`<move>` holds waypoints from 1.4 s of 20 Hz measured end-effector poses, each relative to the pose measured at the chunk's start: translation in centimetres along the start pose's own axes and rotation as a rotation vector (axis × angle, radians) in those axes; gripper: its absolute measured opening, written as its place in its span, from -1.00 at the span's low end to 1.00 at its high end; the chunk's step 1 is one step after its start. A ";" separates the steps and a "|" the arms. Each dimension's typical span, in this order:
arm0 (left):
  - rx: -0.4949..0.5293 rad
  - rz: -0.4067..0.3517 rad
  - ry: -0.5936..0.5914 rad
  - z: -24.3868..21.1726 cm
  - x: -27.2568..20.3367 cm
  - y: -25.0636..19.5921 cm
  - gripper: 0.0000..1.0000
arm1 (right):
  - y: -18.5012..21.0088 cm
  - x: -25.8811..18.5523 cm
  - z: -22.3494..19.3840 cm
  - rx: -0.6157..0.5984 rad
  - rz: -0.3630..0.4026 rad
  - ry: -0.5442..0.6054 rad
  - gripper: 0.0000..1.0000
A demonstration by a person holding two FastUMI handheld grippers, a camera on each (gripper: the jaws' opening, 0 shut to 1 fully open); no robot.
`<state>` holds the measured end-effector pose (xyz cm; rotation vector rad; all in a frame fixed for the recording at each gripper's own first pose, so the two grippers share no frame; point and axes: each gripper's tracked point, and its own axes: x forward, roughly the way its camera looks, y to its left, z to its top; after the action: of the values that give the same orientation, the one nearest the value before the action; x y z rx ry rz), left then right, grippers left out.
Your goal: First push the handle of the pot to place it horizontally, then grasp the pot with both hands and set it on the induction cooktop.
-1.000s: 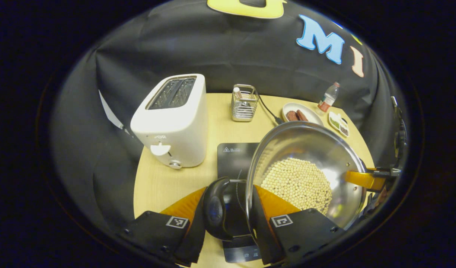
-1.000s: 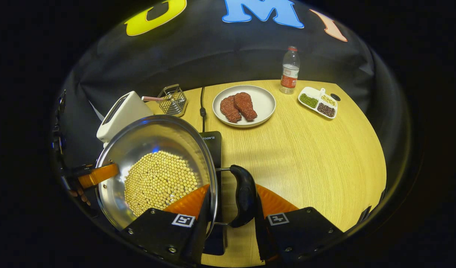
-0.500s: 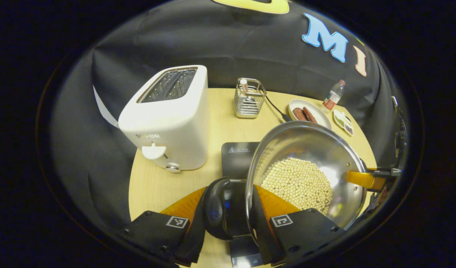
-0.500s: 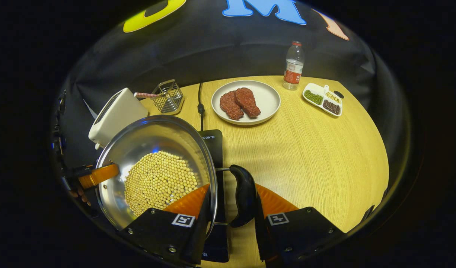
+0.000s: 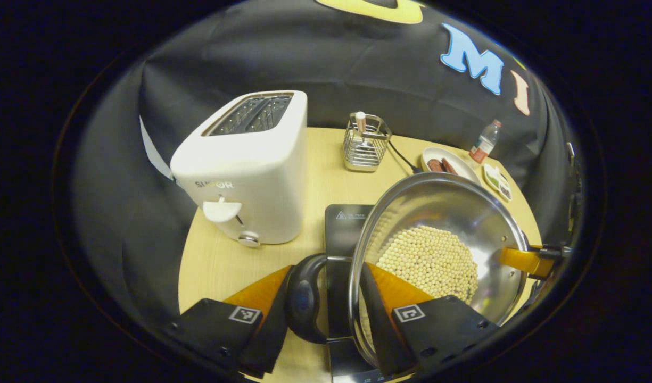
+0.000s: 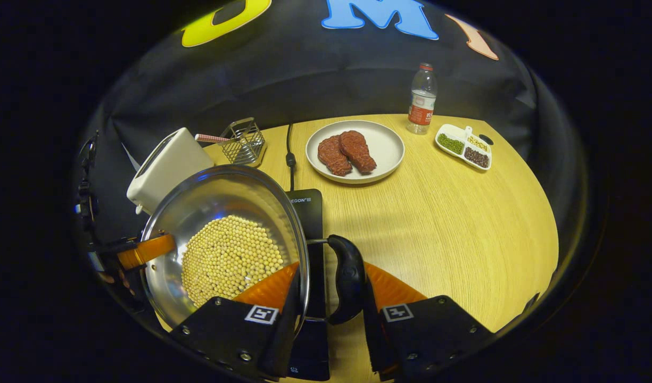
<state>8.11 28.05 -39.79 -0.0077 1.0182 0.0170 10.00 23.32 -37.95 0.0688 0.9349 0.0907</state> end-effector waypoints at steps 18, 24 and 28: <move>-0.024 0.027 -0.649 12.0 -23.5 -16.7 0.85 | -8.8 -22.9 13.3 -0.125 0.052 -0.629 0.91; 0.022 0.005 -0.887 15.8 -32.6 -23.9 0.86 | -12.2 -32.3 17.1 -0.105 0.046 -0.822 0.92; 0.058 -0.023 -0.923 16.7 -33.8 -26.5 0.98 | -14.1 -35.7 18.9 -0.115 -0.005 -0.911 0.92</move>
<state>5.03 1.44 -2.33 0.0388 0.0950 -0.0284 4.79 5.05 0.43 -0.0033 0.0196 0.0951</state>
